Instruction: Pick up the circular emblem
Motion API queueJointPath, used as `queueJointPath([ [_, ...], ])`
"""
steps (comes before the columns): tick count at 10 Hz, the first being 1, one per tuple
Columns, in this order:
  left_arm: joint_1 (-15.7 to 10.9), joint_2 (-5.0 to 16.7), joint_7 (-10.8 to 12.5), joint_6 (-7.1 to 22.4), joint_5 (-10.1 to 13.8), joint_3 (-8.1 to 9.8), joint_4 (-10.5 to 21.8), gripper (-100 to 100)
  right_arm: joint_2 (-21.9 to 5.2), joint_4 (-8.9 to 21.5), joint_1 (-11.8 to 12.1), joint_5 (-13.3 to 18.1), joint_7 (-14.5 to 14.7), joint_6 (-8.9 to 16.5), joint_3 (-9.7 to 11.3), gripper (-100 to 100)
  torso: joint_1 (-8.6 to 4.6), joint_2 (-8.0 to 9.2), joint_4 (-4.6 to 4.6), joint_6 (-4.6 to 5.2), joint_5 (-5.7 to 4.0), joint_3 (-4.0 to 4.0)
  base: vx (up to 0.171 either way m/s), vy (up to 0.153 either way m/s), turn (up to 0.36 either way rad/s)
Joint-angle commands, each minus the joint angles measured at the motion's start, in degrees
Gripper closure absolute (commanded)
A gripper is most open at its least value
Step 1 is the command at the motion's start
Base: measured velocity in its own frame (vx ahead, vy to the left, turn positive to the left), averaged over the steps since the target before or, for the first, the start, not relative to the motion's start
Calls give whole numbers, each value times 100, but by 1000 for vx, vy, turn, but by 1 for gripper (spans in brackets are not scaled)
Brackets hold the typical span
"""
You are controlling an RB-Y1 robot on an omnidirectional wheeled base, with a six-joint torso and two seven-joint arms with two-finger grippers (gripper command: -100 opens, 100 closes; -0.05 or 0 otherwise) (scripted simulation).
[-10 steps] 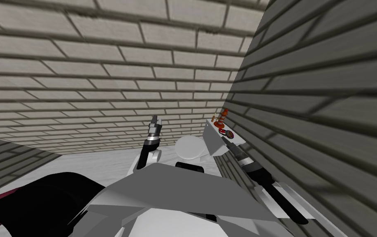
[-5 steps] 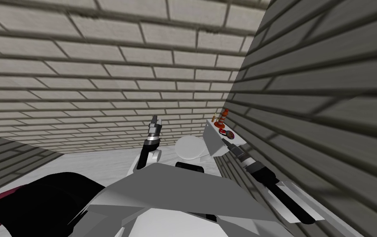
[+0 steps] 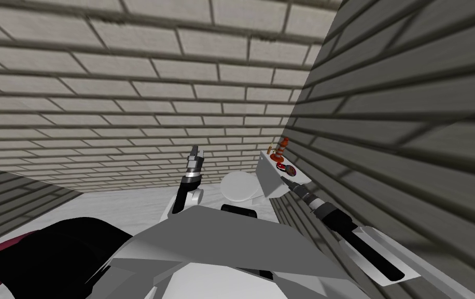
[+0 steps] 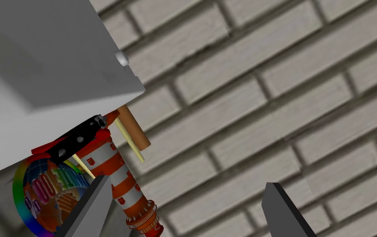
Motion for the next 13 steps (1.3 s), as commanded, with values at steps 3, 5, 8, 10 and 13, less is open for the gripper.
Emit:
queueJointPath([
  [3, 0, 0, 0, 0, 0, 0, 0, 0, -602, 151, 79, 145, -124, 239, -30, -100, -2, -1, 0, 0, -1, -1, 8, -9, 21],
  [5, 0, 0, 0, 0, 0, 0, 0, 0, -881, 222, 120, 208, -186, 346, -53, -100, -2, -1, 0, 0, -1, -1, 5, -8, 14],
  [8, 0, 0, 0, 0, 0, 0, 0, 0, -1357, 364, 197, 330, -306, 555, -98, -100, 1, 0, 0, 0, 0, 0, 5, -6, 16],
  [10, 0, 0, 0, 0, 0, 0, 0, 0, -1658, 432, 234, 389, -364, 655, -120, -100, 1, 0, 0, 1, 0, 0, 6, -5, 13],
  [13, 0, 0, 0, 0, 0, 0, 0, 0, -2173, 556, 303, 500, -473, 844, -162, -100, 1, -2, 0, 1, -1, -1, 9, -6, 21],
])
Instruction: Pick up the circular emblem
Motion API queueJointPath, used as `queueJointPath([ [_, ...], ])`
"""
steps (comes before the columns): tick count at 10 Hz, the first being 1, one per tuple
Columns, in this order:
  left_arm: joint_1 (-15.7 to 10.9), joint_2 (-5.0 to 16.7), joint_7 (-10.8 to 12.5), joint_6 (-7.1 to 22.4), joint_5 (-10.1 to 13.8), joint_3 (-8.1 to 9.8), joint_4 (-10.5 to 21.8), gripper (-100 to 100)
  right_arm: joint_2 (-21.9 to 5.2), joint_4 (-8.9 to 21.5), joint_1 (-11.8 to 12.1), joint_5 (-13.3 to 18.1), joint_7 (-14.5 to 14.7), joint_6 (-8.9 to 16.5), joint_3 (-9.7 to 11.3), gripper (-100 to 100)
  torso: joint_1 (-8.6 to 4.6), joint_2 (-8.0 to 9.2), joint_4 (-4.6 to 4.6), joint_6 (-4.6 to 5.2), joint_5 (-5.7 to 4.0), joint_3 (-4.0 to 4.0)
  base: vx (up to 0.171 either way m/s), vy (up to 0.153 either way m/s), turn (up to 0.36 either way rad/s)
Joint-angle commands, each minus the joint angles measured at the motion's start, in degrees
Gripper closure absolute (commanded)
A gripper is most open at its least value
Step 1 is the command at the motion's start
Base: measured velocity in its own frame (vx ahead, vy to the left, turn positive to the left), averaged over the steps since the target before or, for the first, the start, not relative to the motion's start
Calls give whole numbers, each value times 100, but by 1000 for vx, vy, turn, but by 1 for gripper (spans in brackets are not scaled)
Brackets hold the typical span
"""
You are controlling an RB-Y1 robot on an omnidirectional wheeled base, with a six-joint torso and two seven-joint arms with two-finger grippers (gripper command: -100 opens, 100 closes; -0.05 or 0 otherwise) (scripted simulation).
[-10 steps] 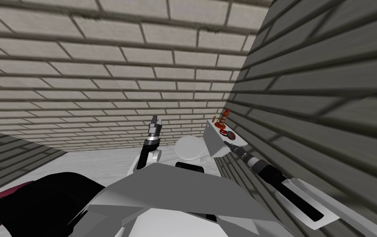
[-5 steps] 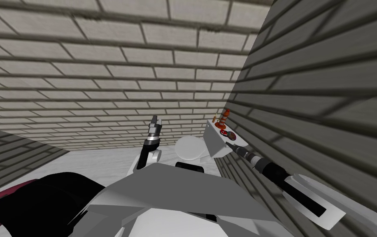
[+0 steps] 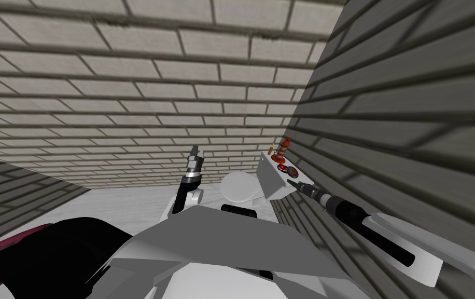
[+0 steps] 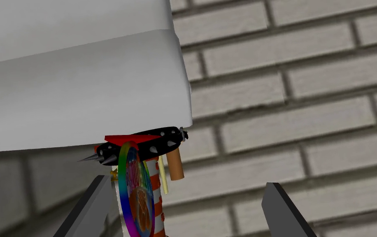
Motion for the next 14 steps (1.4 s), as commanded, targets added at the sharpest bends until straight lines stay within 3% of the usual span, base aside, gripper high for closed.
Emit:
queueJointPath([
  [1, 0, 0, 0, 0, 0, 0, 0, 0, -160, 47, 0, 32, -27, 47, 5, -100, 0, 0, 0, 0, 0, 0, 6, -4, 11],
  [8, 0, 0, 0, 0, 0, 0, 0, 0, -1334, 314, 150, 285, -274, 470, -95, -100, 4, -3, -1, 0, 0, -2, 10, -2, 21],
  [10, 0, 0, 0, 0, 0, 0, 0, 0, -1526, 358, 176, 330, -319, 545, -114, -100, 1, 3, 1, 1, 0, 2, 0, -6, 16],
  [11, 0, 0, 0, 0, 0, 0, 0, 0, -1468, 343, 174, 314, -304, 519, -116, -100, 1, 4, 1, 1, -1, 2, 0, 0, 0],
  [12, 0, 0, 0, 0, 0, 0, 0, 0, -1478, 346, 175, 317, -310, 526, -118, 0, 2, 5, 1, 2, -1, 3, 0, 0, 0],
  [13, 0, 0, 0, 0, 0, 0, 0, 0, -1300, 436, 132, 356, -223, 508, -25, -100, 2, 6, 2, 2, -1, 4, 1, -15, 44],
  [14, 0, 0, 0, 0, 0, 0, 0, 0, -1241, 466, 117, 369, -195, 503, 5, -100, -3, 6, 1, 2, -3, 4, 1, -23, 65],
])
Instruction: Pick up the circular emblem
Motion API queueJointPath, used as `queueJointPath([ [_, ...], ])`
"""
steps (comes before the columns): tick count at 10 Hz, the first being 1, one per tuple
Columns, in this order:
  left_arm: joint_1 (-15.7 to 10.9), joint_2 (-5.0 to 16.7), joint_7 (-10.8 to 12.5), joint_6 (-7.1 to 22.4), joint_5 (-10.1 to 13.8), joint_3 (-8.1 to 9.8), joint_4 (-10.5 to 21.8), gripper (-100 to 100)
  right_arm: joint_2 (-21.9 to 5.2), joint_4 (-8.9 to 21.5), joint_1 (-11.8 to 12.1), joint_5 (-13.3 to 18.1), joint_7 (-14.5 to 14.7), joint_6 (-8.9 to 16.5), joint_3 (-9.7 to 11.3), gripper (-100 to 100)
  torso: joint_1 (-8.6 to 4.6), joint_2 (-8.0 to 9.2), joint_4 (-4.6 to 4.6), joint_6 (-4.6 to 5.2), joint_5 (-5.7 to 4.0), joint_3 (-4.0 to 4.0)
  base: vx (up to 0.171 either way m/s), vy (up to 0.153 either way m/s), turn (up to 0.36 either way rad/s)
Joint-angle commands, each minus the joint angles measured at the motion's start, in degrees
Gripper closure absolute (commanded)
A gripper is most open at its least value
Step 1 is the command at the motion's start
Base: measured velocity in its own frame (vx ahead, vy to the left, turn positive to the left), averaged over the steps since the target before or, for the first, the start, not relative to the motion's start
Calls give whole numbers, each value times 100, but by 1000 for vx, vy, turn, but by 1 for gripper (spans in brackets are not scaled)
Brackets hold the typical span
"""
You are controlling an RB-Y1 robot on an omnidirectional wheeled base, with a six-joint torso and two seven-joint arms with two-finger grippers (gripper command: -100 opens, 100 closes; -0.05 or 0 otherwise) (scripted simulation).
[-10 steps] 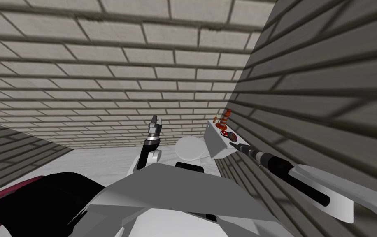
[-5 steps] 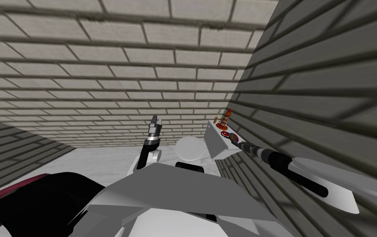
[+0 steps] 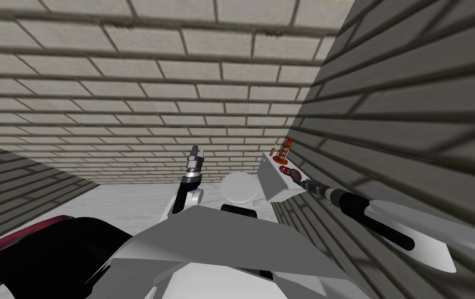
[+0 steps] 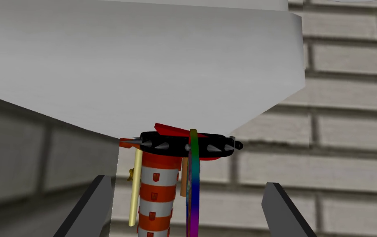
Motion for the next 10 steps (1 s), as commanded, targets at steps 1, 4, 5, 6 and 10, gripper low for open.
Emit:
queueJointPath([
  [1, 0, 0, 0, 0, 0, 0, 0, 0, 0, 0, 0, 0, 0, 0, 0, -100, 0, 0, 0, 0, 0, 0, 0, -9, 12],
  [4, 0, 0, 0, 0, 0, 0, 0, 0, 7, -1, -1, 6, 15, -12, 10, 100, 2, -2, 2, 5, 2, 0, 0, 0, -4],
  [5, 0, 0, 0, 0, 0, 0, 0, 0, 6, 13, 4, 7, 18, 2, 12, 100, -1, 2, 5, -2, -4, 4, 0, 0, 0],
  [6, 0, 0, 0, 0, 0, 0, 0, 0, 6, 12, 4, 7, 17, 2, 12, 100, 0, 3, 5, -3, -4, 4, 0, 0, 0],
  [10, 0, 0, 0, 0, 0, 0, 0, 0, -73, -84, 110, -8, -22, 25, -109, 0, 12, 8, 8, -5, 1, 8, 0, 7, -18],
])
